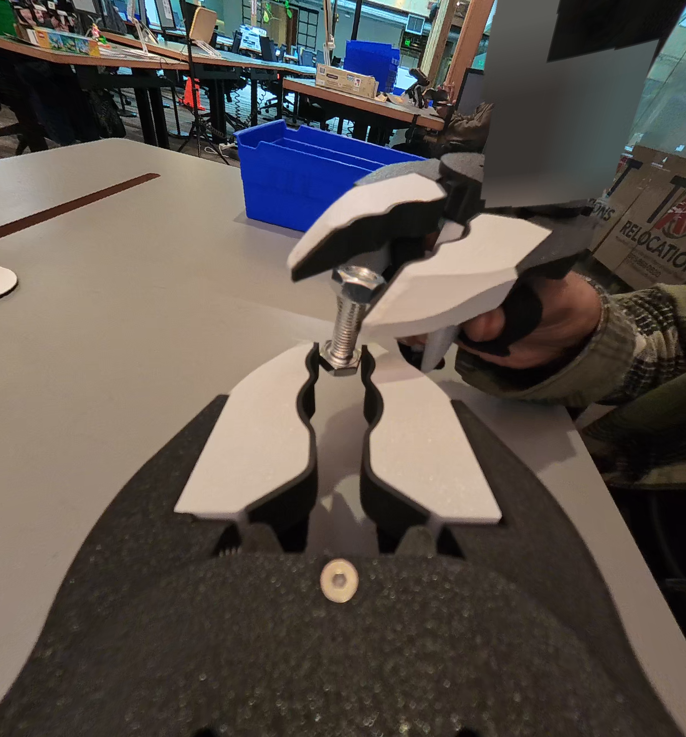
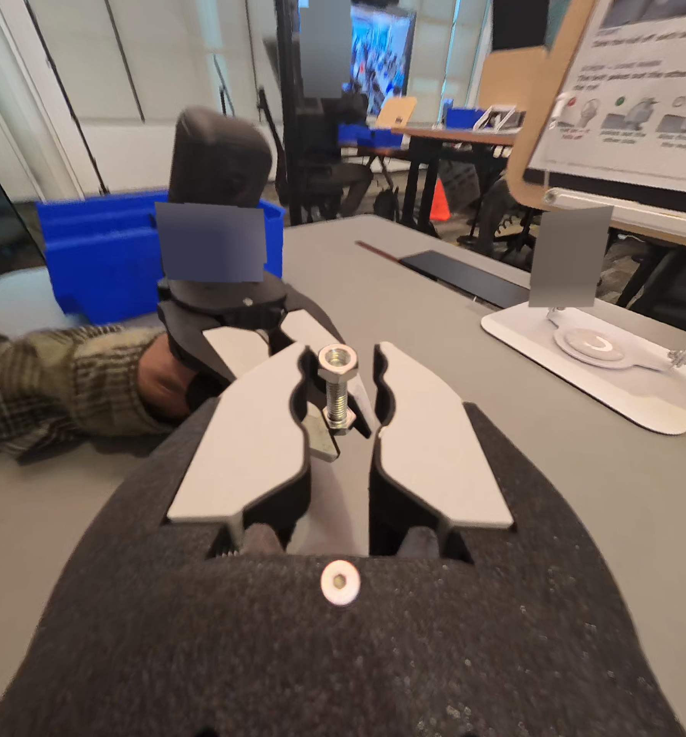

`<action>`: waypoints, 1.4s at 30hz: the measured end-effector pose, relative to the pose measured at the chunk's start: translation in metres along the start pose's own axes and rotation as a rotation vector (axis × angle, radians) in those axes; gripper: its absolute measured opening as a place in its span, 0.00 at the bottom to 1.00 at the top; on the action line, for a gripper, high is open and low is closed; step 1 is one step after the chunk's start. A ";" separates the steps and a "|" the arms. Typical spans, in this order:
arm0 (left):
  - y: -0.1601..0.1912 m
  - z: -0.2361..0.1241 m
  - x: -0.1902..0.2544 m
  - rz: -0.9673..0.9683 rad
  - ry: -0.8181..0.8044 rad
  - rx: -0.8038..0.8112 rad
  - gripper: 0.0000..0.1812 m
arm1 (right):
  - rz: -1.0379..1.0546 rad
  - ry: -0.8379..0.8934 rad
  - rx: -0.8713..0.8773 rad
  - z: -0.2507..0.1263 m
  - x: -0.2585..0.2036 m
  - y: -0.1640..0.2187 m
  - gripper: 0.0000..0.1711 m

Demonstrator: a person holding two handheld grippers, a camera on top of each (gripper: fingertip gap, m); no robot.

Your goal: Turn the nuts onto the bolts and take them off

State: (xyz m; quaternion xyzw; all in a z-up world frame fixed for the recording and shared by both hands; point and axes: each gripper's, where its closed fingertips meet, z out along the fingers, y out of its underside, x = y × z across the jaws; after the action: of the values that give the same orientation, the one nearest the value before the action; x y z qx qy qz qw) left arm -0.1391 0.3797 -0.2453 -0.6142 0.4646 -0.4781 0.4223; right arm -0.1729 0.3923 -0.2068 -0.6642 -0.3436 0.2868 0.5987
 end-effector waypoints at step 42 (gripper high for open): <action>0.035 0.015 0.033 0.087 0.169 -0.241 0.11 | -0.347 -0.835 -0.257 -0.035 -0.039 0.040 0.10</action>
State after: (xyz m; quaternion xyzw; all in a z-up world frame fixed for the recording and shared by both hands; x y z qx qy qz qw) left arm -0.1263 0.3407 -0.2757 -0.5972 0.5786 -0.4502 0.3254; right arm -0.1643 0.3386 -0.2431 -0.4937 -0.6937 0.3803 0.3612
